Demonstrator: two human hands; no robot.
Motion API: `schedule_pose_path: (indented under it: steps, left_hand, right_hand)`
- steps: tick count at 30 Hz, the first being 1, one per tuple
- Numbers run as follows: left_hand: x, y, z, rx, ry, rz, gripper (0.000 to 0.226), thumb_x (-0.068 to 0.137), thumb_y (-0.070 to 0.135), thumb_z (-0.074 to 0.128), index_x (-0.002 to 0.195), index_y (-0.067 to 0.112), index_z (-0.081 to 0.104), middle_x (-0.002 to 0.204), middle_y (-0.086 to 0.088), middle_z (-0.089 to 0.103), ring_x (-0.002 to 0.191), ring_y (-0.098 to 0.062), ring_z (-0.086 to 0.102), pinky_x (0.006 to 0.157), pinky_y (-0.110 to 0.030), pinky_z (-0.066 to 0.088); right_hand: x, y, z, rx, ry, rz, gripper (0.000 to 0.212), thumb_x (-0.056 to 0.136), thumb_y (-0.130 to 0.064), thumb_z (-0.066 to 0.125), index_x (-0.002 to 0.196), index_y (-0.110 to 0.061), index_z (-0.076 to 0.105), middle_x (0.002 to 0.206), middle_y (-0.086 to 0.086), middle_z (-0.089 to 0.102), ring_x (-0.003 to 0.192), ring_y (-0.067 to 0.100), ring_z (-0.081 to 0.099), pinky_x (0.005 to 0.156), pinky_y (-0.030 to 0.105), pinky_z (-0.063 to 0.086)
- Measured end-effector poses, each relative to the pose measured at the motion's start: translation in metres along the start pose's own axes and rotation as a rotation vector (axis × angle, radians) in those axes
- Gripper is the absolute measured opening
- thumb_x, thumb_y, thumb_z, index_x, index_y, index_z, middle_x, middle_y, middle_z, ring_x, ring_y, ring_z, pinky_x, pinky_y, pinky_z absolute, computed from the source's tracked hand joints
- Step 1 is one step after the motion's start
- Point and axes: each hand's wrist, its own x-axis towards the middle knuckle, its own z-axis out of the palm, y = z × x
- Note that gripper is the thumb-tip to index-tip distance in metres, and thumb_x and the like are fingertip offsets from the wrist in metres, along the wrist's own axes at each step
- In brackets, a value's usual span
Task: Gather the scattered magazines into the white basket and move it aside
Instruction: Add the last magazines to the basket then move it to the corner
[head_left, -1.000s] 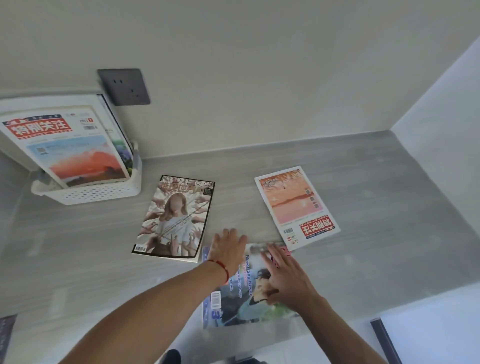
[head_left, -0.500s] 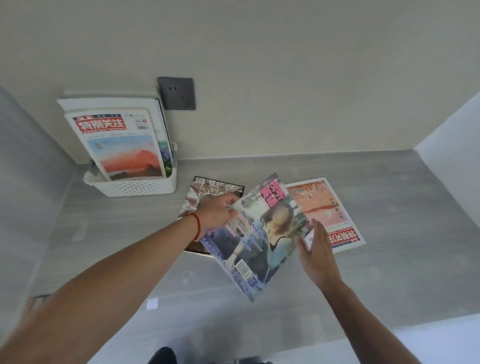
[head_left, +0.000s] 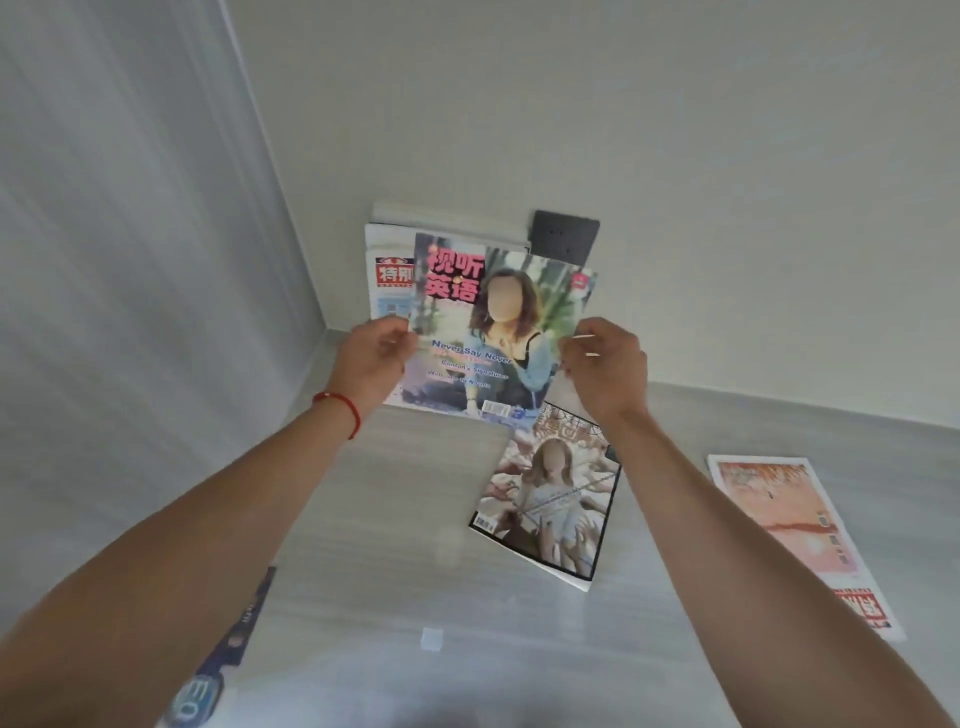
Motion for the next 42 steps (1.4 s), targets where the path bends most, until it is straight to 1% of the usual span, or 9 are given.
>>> schedule_pose_path:
  steps: [9, 16, 19, 21, 25, 29, 32, 38, 42]
  left_hand:
    - [0.05, -0.027, -0.035, 0.123, 0.128, -0.036, 0.02, 0.097, 0.016, 0.064, 0.082, 0.005, 0.071, 0.087, -0.01, 0.077, 0.086, -0.022, 0.074, 0.089, -0.034, 0.06]
    - [0.07, -0.047, -0.027, 0.186, 0.106, -0.146, 0.028, 0.104, 0.027, 0.05, 0.093, 0.009, 0.069, 0.093, -0.006, 0.072, 0.084, -0.019, 0.064, 0.082, -0.029, 0.054]
    - [0.077, -0.051, -0.02, 0.169, -0.043, -0.177, 0.044, 0.107, 0.042, 0.041, 0.134, 0.008, 0.05, 0.113, 0.001, 0.058, 0.103, -0.015, 0.054, 0.087, -0.027, 0.043]
    - [0.081, -0.055, -0.012, 0.157, -0.094, -0.18, 0.044, 0.107, 0.041, 0.041, 0.136, 0.008, 0.042, 0.101, 0.0, 0.055, 0.089, -0.016, 0.054, 0.074, -0.026, 0.045]
    - [0.084, -0.06, -0.006, 0.13, -0.112, -0.238, 0.048, 0.104, 0.031, 0.049, 0.145, 0.01, 0.037, 0.093, -0.001, 0.059, 0.068, -0.012, 0.05, 0.06, -0.025, 0.044]
    - [0.079, -0.07, -0.008, 0.196, -0.132, -0.259, 0.05, 0.092, 0.02, 0.057, 0.139, 0.014, 0.044, 0.128, -0.009, 0.064, 0.087, -0.017, 0.067, 0.073, -0.03, 0.057]
    - [0.058, -0.058, -0.001, 0.223, -0.006, -0.282, 0.028, 0.095, 0.007, 0.057, 0.12, 0.014, 0.048, 0.108, 0.002, 0.059, 0.085, -0.008, 0.058, 0.067, -0.019, 0.043]
    - [-0.005, -0.035, 0.054, 0.307, -0.011, -0.156, 0.038, 0.089, -0.004, 0.053, 0.125, 0.009, 0.056, 0.126, -0.011, 0.059, 0.115, -0.029, 0.059, 0.094, -0.037, 0.05]
    - [-0.052, -0.017, 0.118, 0.41, -0.237, -0.061, 0.044, 0.087, -0.002, 0.054, 0.128, 0.014, 0.055, 0.132, -0.009, 0.053, 0.113, -0.028, 0.059, 0.098, -0.04, 0.05]
  right_hand:
    - [0.043, -0.047, 0.068, 0.029, 0.048, -0.043, 0.013, 0.088, -0.019, 0.069, 0.076, -0.021, 0.075, 0.074, -0.008, 0.074, 0.074, 0.022, 0.074, 0.079, 0.042, 0.062]
    - [0.049, -0.026, 0.103, -0.064, -0.003, 0.011, 0.02, 0.092, -0.017, 0.062, 0.083, -0.012, 0.079, 0.076, 0.003, 0.075, 0.068, 0.021, 0.061, 0.064, 0.026, 0.048]
    - [0.056, -0.014, 0.115, -0.028, -0.07, 0.138, 0.025, 0.087, -0.016, 0.06, 0.103, -0.017, 0.079, 0.093, 0.005, 0.079, 0.083, 0.028, 0.069, 0.08, 0.038, 0.057]
    - [0.06, -0.007, 0.12, 0.063, -0.132, 0.237, 0.046, 0.083, -0.011, 0.061, 0.129, -0.012, 0.066, 0.118, 0.007, 0.075, 0.105, 0.031, 0.07, 0.088, 0.041, 0.055]
    - [0.05, 0.003, 0.116, 0.201, -0.38, 0.148, 0.066, 0.086, 0.015, 0.057, 0.14, -0.021, 0.056, 0.128, -0.009, 0.066, 0.118, 0.01, 0.065, 0.088, 0.021, 0.053]
    - [0.041, 0.012, 0.108, 0.179, -0.448, 0.141, 0.073, 0.088, 0.007, 0.063, 0.15, -0.026, 0.045, 0.139, -0.013, 0.05, 0.128, 0.008, 0.051, 0.098, 0.027, 0.049]
    - [0.028, 0.025, 0.092, 0.155, -0.442, 0.178, 0.061, 0.088, -0.003, 0.067, 0.144, -0.022, 0.053, 0.14, -0.002, 0.056, 0.126, 0.02, 0.057, 0.106, 0.041, 0.049]
    - [-0.02, 0.108, 0.012, -0.132, -0.238, 0.16, 0.034, 0.093, -0.005, 0.056, 0.119, -0.021, 0.071, 0.117, -0.001, 0.072, 0.1, 0.015, 0.068, 0.072, 0.015, 0.054]
    - [-0.046, 0.195, -0.068, -0.569, -0.179, 0.247, 0.041, 0.092, -0.018, 0.062, 0.133, -0.015, 0.058, 0.137, 0.013, 0.059, 0.126, 0.032, 0.056, 0.102, 0.039, 0.048]
